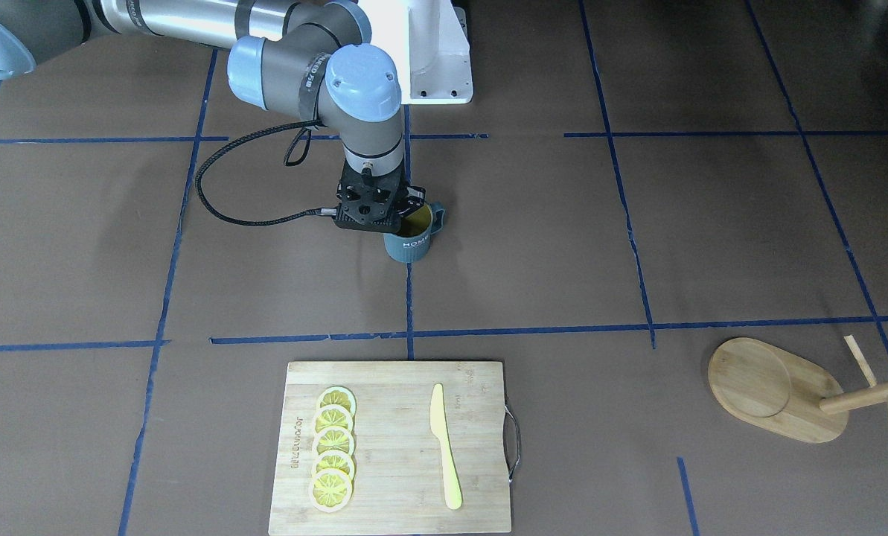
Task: Hang cup on storage rack
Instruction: 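Lower the teal mug upright onto the table center with the right gripper, then open the right gripper and raise it off the mug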
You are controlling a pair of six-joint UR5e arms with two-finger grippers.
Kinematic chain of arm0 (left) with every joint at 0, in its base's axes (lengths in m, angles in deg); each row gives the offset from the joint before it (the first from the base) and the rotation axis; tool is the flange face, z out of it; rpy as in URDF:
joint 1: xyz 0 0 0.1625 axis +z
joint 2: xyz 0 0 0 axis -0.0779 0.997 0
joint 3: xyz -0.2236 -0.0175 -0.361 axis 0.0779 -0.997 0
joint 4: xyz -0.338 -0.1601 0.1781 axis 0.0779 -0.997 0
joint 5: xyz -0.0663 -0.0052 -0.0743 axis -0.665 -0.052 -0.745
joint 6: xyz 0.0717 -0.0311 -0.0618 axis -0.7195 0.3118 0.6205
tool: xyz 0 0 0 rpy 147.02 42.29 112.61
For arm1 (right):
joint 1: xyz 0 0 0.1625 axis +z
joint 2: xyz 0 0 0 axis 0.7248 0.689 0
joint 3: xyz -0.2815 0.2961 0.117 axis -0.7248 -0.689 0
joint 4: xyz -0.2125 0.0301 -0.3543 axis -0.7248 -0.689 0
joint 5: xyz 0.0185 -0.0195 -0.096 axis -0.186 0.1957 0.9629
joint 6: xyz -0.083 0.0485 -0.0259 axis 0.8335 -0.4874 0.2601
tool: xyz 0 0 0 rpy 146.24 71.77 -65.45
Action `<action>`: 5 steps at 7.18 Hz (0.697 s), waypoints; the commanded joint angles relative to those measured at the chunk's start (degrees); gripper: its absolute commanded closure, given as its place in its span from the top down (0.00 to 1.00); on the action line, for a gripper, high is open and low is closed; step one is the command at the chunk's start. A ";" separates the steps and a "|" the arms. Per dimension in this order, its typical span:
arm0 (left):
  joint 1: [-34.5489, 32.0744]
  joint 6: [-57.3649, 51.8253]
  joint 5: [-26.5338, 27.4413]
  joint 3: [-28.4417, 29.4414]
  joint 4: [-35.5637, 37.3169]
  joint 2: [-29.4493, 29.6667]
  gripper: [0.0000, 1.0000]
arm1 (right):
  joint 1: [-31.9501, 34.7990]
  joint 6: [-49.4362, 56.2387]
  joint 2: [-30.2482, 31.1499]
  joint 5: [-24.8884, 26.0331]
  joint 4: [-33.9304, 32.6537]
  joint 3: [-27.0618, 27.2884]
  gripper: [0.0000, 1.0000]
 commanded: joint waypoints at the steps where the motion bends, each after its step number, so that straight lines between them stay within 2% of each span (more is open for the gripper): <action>1: 0.00 -0.07 0.00 -0.05 -0.17 -0.10 1.00 | 0.49 0.13 0.26 -0.06 -0.28 3.18 1.00; 2: 0.00 -0.16 0.00 -0.57 -0.09 -0.10 1.00 | 1.02 0.13 0.96 -0.24 -0.55 4.85 1.00; 5: -0.09 -0.16 0.00 -0.66 0.00 -0.19 1.00 | 6.01 2.58 1.40 -1.12 -8.26 13.02 1.00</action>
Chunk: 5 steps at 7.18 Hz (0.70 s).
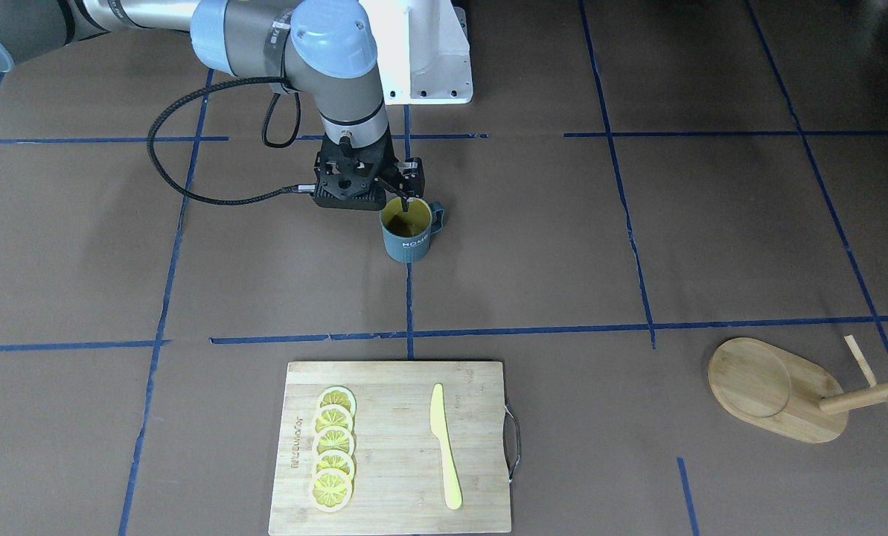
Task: Hang cup on storage rack
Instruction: 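Open the right gripper and raise it off the mug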
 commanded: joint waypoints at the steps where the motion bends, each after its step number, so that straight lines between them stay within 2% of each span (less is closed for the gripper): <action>1: -0.04 -0.02 0.17 -0.14 0.20 -0.03 1.00 | 3.91 4.38 0.24 -0.60 -5.09 4.19 1.00; 2: -0.12 -0.02 0.18 -0.31 0.12 -0.03 1.00 | 6.71 7.02 0.07 -1.21 -5.20 4.29 1.00; 3: -0.04 -0.02 0.70 -1.53 0.03 0.14 1.00 | 9.87 9.05 0.24 -4.17 -5.03 5.16 1.00; 5: -0.12 0.86 0.79 -10.30 0.29 0.85 1.00 | 13.66 12.04 4.97 -5.87 -5.20 9.81 1.00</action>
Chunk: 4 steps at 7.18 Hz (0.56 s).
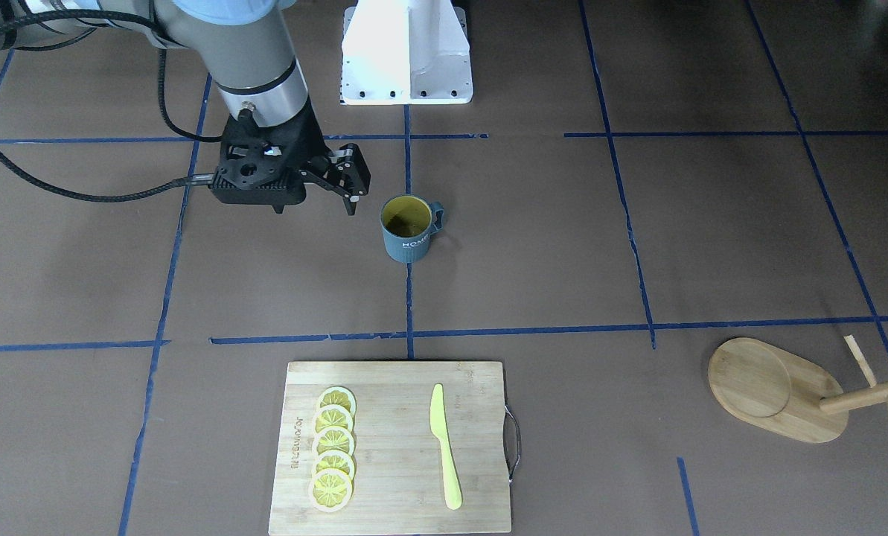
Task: Hang cup on storage rack
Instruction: 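Retract the right arm away while the left arm moves in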
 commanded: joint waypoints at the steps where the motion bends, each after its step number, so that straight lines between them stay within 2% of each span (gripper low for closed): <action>1: -0.06 0.06 0.53 -3.34 -2.28 1.20 1.00 | 3.48 5.60 4.73 -1.25 -0.11 2.29 1.00; 2: 0.02 1.19 1.31 -2.98 -2.31 3.56 1.00 | 6.54 12.34 7.19 -1.78 -0.28 2.02 1.00; 3: 0.11 5.11 0.71 -0.63 -1.87 7.85 1.00 | 10.14 17.71 10.08 -4.57 -0.19 2.02 1.00; 4: 0.46 7.24 0.53 -0.60 -2.39 8.67 1.00 | 12.61 23.16 13.07 -5.99 -0.02 2.02 1.00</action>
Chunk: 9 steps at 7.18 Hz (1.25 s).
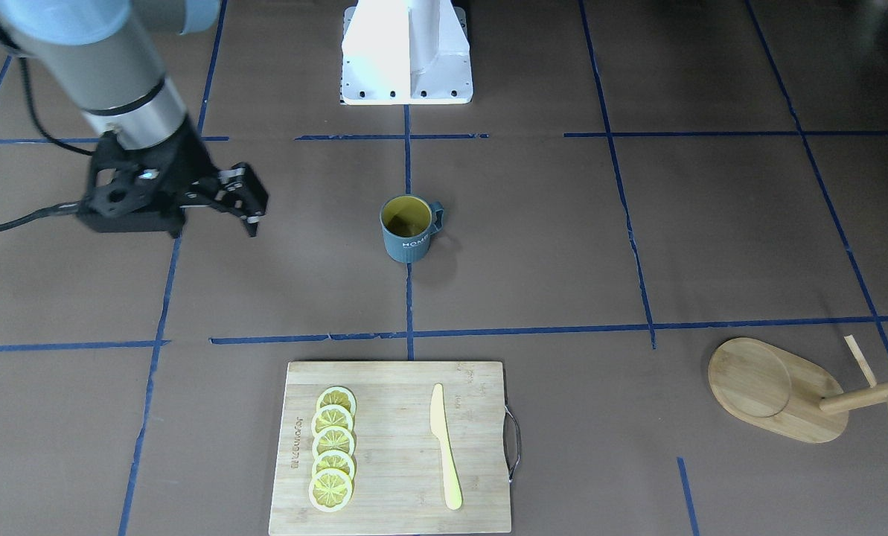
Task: Hang cup on storage rack
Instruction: 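Retract the right arm away while the left arm moves in, then move the left gripper down toward the teal mug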
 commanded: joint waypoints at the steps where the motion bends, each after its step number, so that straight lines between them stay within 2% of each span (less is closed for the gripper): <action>1: 1.53 9.74 -1.10 0.54 -0.53 3.91 1.00 | 4.84 10.26 6.21 -2.28 0.32 0.09 1.00; 3: 10.38 20.39 -1.20 -0.60 -0.62 9.61 1.00 | 9.13 19.38 11.57 -3.06 0.33 0.27 1.00; 4: 12.86 24.27 -1.46 -0.69 -0.70 12.85 1.00 | 12.38 25.09 15.17 -5.59 0.50 0.27 1.00; 6: 22.32 23.69 -1.20 -0.69 -1.66 20.76 1.00 | 20.02 38.96 23.25 -8.86 0.50 0.18 1.00; 7: 26.72 23.43 -0.85 -0.61 -9.68 21.58 0.99 | 23.80 45.64 27.21 -9.74 0.59 0.01 1.00; 8: 29.47 24.21 -0.41 1.31 -21.85 20.63 1.00 | 26.36 49.80 30.38 -10.27 0.59 -0.17 1.00; 9: 30.45 23.96 -0.32 3.07 -27.80 19.93 1.00 | 28.04 52.10 32.93 -10.71 0.59 -0.17 1.00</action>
